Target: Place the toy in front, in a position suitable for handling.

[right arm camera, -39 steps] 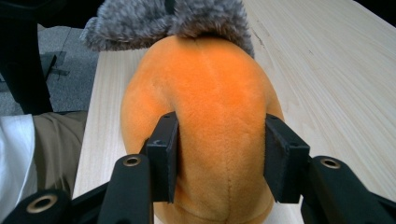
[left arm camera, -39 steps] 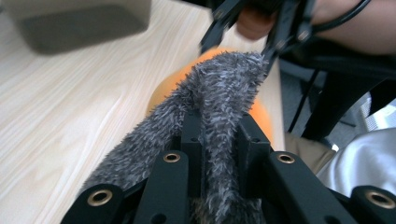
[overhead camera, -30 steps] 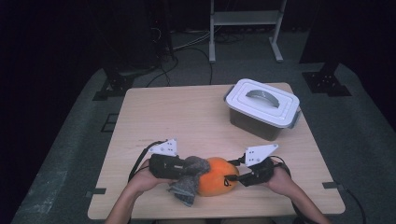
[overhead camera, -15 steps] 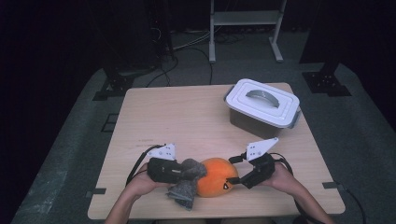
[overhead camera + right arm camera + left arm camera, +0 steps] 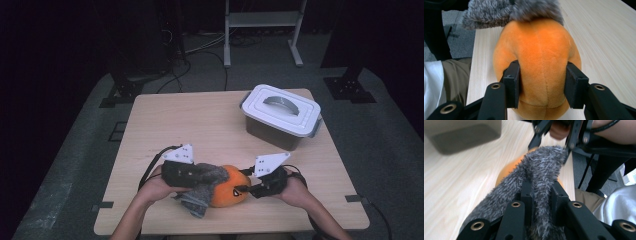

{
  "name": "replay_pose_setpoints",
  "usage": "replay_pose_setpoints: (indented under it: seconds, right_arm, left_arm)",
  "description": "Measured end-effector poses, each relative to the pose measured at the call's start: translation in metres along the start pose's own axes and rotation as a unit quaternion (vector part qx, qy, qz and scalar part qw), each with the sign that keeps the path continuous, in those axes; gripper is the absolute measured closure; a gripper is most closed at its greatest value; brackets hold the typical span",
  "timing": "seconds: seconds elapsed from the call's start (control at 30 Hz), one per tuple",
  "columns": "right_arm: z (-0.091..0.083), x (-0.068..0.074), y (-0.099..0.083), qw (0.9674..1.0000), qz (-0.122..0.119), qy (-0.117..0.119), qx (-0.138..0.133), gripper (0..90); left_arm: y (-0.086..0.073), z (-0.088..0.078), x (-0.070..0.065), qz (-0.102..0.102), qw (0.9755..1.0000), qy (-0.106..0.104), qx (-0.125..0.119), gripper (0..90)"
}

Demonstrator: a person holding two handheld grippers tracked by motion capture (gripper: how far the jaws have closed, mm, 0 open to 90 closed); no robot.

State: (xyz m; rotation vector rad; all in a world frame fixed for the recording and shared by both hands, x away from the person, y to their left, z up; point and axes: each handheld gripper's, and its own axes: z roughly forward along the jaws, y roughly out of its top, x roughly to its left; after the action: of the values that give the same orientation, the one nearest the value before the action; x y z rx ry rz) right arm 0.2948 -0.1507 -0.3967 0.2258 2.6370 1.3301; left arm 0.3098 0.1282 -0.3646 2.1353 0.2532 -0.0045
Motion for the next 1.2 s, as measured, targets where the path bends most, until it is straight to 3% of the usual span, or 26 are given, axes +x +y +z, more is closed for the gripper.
replay_pose_setpoints:
  seconds: [0.1, 0.4, 0.63, 0.8, 0.93, 1.2]
  right_arm:
    - [0.005, 0.003, 0.004, 1.0, -0.008, 0.0, 0.004, 52.5]
    - [0.0, 0.001, -0.005, 1.0, 0.007, 0.002, -0.002, 52.9]
    - [0.006, 0.006, 0.004, 1.0, -0.007, -0.006, 0.002, 52.9]
    - [0.015, 0.012, 0.007, 0.9999, -0.01, 0.012, -0.005, 52.8]
    - [0.013, 0.009, 0.001, 0.9998, -0.003, 0.016, -0.01, 53.0]
    - [0.005, 0.0, -0.017, 0.9997, 0.012, 0.022, -0.008, 53.0]
  left_arm:
    - [0.006, 0.005, -0.001, 0.01, 0.9999, 0.001, 0.011, 76.2]
    - [-0.011, -0.001, 0.003, -0.013, 0.9999, 0.002, 0.01, 76.2]
    - [0.009, 0.006, -0.004, 0.013, 0.9999, -0.002, 0.011, 76.3]
    - [0.022, 0.019, -0.01, 0.033, 0.9992, -0.015, 0.017, 76.3]
    - [0.018, 0.017, -0.006, 0.022, 0.9995, -0.008, 0.02, 76.3]
    - [-0.008, 0.003, 0.004, -0.017, 0.9998, 0.002, 0.011, 76.2]
